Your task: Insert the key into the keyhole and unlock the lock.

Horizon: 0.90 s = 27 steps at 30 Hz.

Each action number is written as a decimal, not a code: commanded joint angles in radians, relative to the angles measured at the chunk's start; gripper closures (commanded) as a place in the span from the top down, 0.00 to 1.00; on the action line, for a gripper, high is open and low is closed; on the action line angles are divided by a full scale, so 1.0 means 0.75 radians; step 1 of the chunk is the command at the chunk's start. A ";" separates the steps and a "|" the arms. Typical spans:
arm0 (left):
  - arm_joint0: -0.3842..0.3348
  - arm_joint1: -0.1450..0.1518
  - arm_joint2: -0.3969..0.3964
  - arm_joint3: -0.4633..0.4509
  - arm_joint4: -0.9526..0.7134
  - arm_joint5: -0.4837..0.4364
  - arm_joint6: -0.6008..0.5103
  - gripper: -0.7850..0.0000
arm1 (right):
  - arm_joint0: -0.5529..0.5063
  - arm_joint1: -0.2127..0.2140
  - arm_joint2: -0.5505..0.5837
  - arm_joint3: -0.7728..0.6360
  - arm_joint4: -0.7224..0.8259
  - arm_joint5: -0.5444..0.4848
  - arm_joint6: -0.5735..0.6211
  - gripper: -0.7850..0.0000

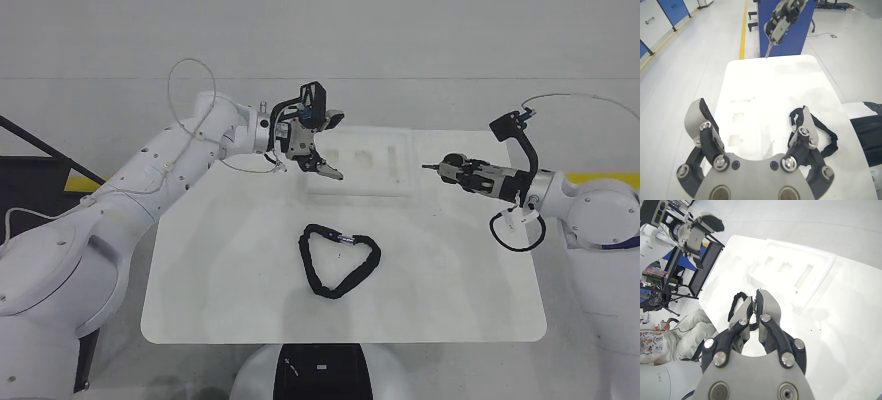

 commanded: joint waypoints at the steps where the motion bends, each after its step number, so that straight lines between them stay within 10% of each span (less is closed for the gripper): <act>1: 0.042 -0.008 0.008 -0.020 0.046 0.011 -0.007 1.00 | 0.000 0.000 0.000 0.000 0.000 0.000 0.000 0.00; 27: 0.253 -0.092 0.034 0.023 0.313 -0.002 -0.050 1.00 | 0.000 0.000 0.000 0.000 0.000 0.000 0.000 0.00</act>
